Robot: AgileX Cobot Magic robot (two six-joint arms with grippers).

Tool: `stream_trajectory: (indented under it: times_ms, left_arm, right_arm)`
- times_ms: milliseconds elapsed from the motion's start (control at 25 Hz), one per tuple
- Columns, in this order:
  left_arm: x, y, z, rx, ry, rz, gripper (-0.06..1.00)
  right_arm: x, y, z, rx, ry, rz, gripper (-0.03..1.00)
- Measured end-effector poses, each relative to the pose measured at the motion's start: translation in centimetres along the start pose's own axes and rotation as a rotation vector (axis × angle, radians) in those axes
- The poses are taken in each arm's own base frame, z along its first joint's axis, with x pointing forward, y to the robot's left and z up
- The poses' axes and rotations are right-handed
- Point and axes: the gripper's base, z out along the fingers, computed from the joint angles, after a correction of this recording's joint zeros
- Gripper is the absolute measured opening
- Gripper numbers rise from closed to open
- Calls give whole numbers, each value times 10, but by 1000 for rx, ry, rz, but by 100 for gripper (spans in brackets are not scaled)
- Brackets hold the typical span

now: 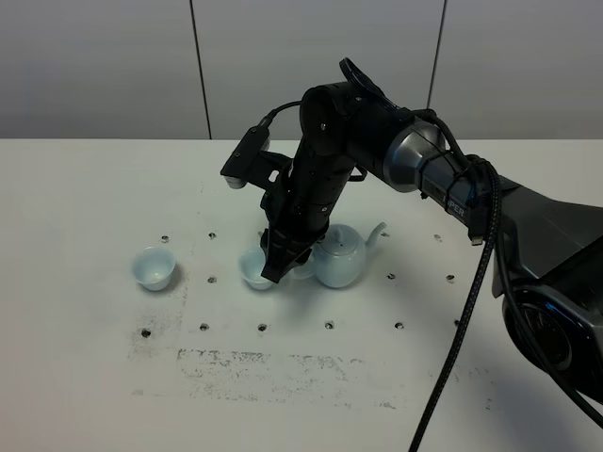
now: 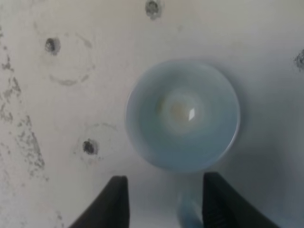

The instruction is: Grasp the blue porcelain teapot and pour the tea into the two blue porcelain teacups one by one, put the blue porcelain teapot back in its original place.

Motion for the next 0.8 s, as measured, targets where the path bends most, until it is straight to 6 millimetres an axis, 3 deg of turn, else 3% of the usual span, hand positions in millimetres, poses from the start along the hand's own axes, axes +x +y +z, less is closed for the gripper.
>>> stream_trajectory:
  times_ms: [600,800]
  left_arm:
    - [0,0,0,0,0,0,29]
    - [0,0,0,0,0,0,29]
  right_arm:
    - [3,-3,0,37,31,13,38]
    - [-6,-8,-17,126,-64,60,38]
